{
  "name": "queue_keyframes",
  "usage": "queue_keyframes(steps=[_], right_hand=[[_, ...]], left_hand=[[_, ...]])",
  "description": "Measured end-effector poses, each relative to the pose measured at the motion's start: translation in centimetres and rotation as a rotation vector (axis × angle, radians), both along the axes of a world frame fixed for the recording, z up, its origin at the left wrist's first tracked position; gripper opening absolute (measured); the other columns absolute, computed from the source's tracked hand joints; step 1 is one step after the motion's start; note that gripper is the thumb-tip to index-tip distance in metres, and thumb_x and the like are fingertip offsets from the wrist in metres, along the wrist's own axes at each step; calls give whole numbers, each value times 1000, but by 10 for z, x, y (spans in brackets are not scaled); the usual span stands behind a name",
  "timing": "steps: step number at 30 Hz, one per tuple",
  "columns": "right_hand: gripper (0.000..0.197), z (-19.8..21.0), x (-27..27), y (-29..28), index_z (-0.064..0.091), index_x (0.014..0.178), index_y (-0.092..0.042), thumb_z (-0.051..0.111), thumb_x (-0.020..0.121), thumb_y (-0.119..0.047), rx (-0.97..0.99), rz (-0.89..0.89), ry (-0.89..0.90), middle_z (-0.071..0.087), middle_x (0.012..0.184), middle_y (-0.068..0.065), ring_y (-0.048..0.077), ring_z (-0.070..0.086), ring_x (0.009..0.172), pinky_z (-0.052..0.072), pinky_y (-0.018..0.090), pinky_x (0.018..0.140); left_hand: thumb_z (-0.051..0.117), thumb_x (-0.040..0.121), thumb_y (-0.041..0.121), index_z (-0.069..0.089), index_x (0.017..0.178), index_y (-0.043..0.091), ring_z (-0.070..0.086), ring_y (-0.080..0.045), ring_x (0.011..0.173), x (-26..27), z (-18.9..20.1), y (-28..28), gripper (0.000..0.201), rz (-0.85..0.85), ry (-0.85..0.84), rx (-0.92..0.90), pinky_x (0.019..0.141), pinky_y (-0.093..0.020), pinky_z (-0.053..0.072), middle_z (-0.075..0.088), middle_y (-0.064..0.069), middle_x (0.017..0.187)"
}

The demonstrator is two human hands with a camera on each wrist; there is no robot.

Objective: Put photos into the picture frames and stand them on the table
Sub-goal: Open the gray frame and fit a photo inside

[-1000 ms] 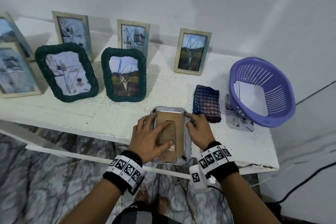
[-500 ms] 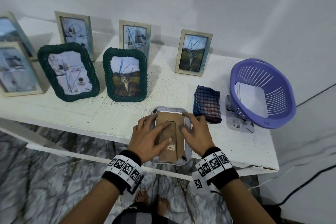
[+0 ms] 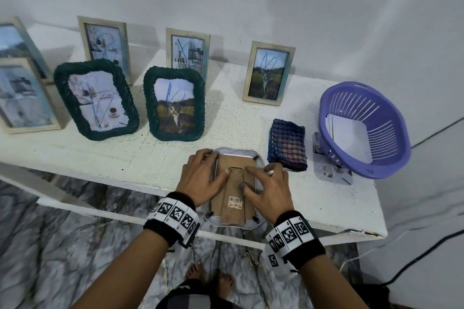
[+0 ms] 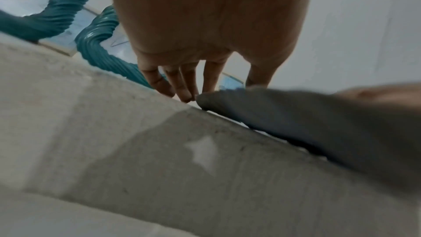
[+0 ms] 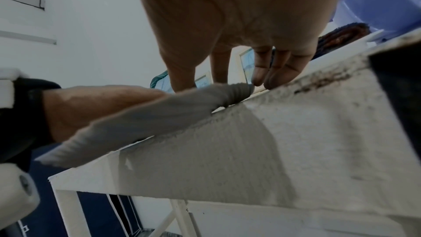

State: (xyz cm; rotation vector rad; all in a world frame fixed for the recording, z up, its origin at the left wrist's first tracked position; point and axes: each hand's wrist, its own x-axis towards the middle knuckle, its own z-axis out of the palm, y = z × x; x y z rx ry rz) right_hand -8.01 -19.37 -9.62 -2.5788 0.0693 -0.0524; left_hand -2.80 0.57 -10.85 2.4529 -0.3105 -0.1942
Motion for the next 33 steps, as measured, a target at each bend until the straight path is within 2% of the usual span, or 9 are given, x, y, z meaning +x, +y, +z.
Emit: queue_keyframes(steps=[2, 4, 10, 15, 19, 25, 28, 31, 33], right_hand=[[45, 0, 0, 0, 61, 125, -35, 66, 82, -49, -3, -5, 10, 41, 118, 6, 25, 39, 108, 41, 35, 94], [45, 0, 0, 1, 61, 125, -35, 67, 82, -48, -1, -8, 9, 41, 118, 6, 25, 40, 108, 41, 36, 94], [45, 0, 0, 2, 63, 124, -33, 68, 82, -46, -8, -13, 16, 41, 118, 6, 25, 40, 106, 40, 35, 93], [44, -1, -1, 3, 65, 122, -33, 70, 80, -45, -18, -18, -9, 43, 116, 7, 27, 42, 103, 43, 37, 90], [45, 0, -1, 2, 63, 124, -33, 69, 81, -45, -16, -13, 3, 42, 117, 8, 27, 42, 104, 43, 37, 91], [46, 0, -1, 1, 63, 125, -32, 69, 82, -46, -3, -5, 8, 42, 118, 8, 27, 41, 106, 42, 37, 94], [46, 0, -2, 2, 62, 126, -32, 67, 83, -48, -26, 5, 12, 42, 118, 7, 26, 41, 107, 43, 37, 93], [41, 4, -3, 7, 66, 117, -30, 64, 79, -48, -129, 1, -50, 46, 117, 11, 30, 44, 104, 46, 41, 85], [33, 9, -3, 12, 66, 108, -29, 66, 77, -40, -213, 49, -98, 48, 116, 12, 31, 46, 102, 49, 42, 78]], left_hand=[[47, 90, 62, 46, 140, 12, 39, -19, 132, -1, 6, -1, 71, 74, 71, -161, 108, -28, 31, 41, -4, 142], [56, 93, 49, 48, 138, 13, 42, -16, 131, -2, 9, -1, 58, 132, 96, -281, 108, -27, 32, 46, -3, 141], [63, 79, 61, 59, 125, 16, 50, -13, 123, 2, 2, 2, 65, 200, 163, -433, 109, -33, 38, 53, 2, 131], [66, 91, 31, 62, 122, 11, 50, -12, 121, 2, 2, -2, 37, 198, 171, -464, 108, -29, 38, 51, -1, 128], [64, 91, 36, 62, 123, 13, 47, -8, 121, 0, 4, -3, 39, 185, 171, -451, 103, -18, 34, 48, 1, 130], [65, 91, 37, 57, 119, 26, 51, -13, 118, 0, 5, 3, 30, 211, 139, -427, 103, -33, 42, 56, 3, 126], [62, 94, 34, 55, 124, 18, 55, -14, 111, -3, 11, 4, 36, 219, 121, -330, 96, -29, 45, 57, -1, 124], [55, 97, 36, 54, 128, 14, 58, -13, 105, -7, 18, 5, 38, 255, 167, -331, 90, -25, 44, 60, -1, 120], [52, 95, 50, 56, 127, 18, 59, -14, 107, -10, 23, 6, 46, 310, 255, -460, 96, -30, 45, 63, 2, 120]])
